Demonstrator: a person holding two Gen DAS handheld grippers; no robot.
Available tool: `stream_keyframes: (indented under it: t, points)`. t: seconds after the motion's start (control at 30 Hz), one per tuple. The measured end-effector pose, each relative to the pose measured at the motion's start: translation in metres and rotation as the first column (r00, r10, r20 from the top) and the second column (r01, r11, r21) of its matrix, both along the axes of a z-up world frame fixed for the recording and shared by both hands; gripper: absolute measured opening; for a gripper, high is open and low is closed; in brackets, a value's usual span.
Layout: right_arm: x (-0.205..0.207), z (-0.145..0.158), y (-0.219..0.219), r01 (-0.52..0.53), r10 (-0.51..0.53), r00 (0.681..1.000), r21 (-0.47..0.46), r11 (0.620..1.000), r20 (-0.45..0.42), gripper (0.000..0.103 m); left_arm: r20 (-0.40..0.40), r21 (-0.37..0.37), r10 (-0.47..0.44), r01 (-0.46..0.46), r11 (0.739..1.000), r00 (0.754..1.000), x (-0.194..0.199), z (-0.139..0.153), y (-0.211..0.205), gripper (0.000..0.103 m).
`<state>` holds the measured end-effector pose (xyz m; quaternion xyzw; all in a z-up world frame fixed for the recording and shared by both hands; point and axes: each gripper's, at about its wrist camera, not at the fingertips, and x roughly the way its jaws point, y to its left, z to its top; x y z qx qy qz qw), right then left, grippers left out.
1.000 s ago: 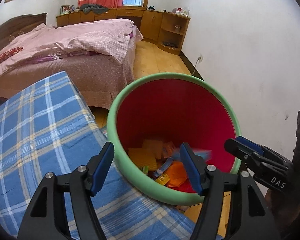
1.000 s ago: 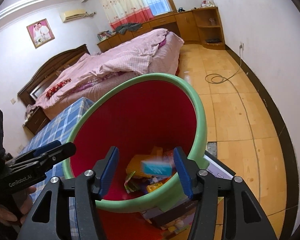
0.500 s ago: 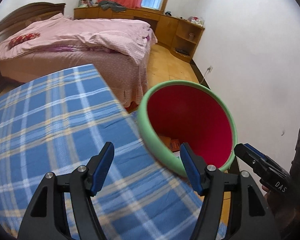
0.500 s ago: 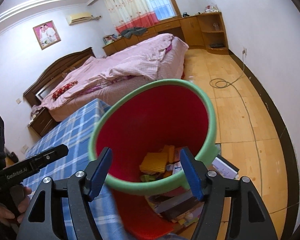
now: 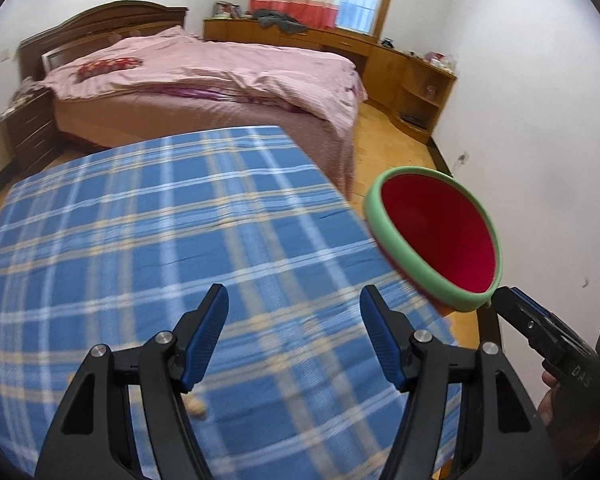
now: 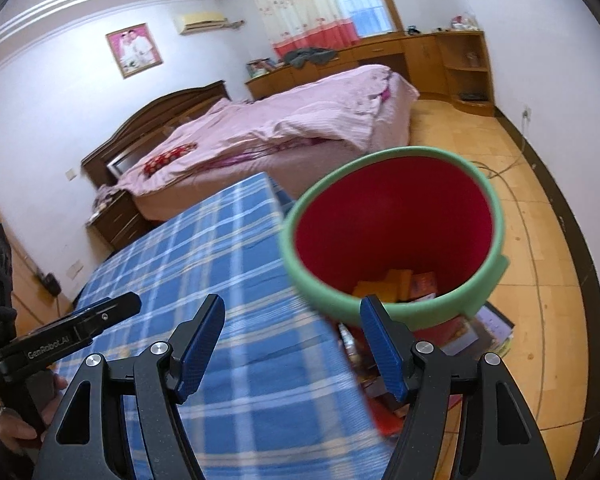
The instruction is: Collect trash
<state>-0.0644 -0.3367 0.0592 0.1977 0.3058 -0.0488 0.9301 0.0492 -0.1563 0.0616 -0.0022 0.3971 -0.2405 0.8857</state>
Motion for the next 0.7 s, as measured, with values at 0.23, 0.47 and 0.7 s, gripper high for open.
stream_keyframes:
  t: [0.23,0.47,0.7]
  points:
    - [-0.007,0.005,0.037,-0.054,0.054,0.998,-0.016,0.998,0.023,0.072,0.03,-0.001,0.109,-0.109,0.994,0.994,-0.023,0.003,0.053,0.068]
    - [-0.013,0.004,0.072,-0.085,0.086,0.996,-0.032,0.996,0.025,0.072,0.053,0.011,0.208,-0.209,0.978,0.977,-0.04,-0.002,0.097,0.068]
    - [-0.019,0.002,0.11,-0.124,0.13,0.991,-0.115,0.986,0.041,0.081,0.089,0.006,0.317,-0.318,0.948,0.944,-0.06,-0.012,0.132,0.068]
